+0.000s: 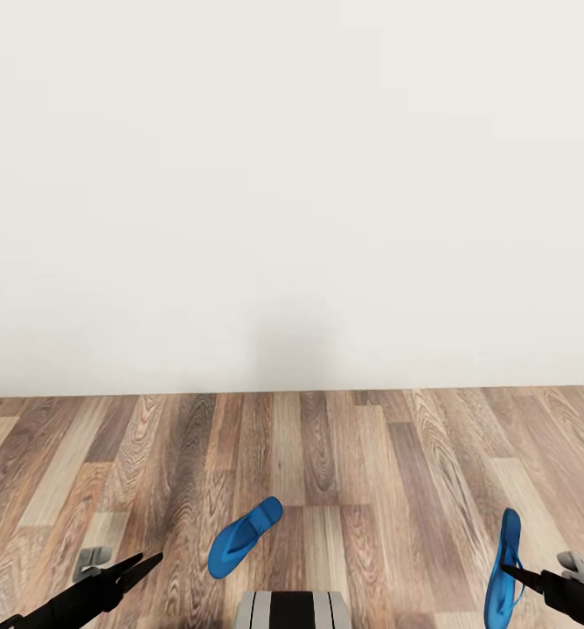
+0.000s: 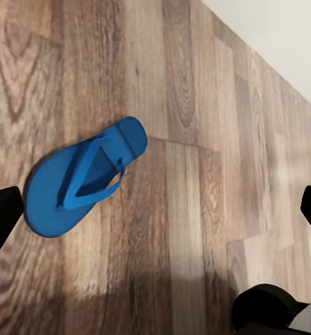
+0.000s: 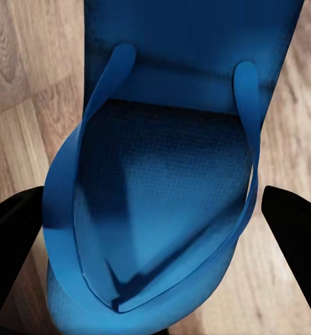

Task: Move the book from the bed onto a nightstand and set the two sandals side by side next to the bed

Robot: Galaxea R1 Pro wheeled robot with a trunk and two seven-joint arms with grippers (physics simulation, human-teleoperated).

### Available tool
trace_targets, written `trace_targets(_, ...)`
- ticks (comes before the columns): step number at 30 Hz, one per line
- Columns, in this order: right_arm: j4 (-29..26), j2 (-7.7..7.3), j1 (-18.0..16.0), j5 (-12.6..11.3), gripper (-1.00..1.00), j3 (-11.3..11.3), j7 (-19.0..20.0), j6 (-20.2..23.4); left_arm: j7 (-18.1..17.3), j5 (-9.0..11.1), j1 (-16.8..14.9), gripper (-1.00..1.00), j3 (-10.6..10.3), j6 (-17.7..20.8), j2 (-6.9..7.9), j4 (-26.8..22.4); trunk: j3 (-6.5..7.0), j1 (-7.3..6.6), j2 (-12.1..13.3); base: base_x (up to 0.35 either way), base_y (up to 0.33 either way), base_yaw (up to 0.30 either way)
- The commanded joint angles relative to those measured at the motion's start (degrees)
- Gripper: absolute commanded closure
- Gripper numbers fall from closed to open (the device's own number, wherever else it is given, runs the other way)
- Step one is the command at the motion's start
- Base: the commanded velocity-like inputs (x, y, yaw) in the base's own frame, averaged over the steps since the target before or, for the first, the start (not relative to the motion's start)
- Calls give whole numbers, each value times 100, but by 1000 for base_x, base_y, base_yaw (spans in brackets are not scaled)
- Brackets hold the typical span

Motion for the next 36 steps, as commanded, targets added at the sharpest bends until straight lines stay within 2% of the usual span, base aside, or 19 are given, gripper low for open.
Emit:
trace_targets(1, -1, 1, -1, 6, 100, -43, 23, 56, -20, 20, -2, -100, 5, 59, -3, 1, -4, -1, -1, 0, 0, 0)
trace_targets(32, 205, 19, -2, 6, 100, -43, -30, 32, -13, 10, -2, -100, -3, 35, -3, -8, -4, -1, -1, 0, 0, 0)
trace_targets(35, 207, 19, -1, 6, 100, -43, -30, 32, -9, 10, -20, -100, -15, 1, -11, -120, -4, -1, -1, 0, 0, 0)
trace_targets(36, 208, 19, -4, 6, 100, -43, -30, 32, -14, 9, -30, -100, -21, 12, -19, -364, -4, -1, -1, 0, 0, 0)
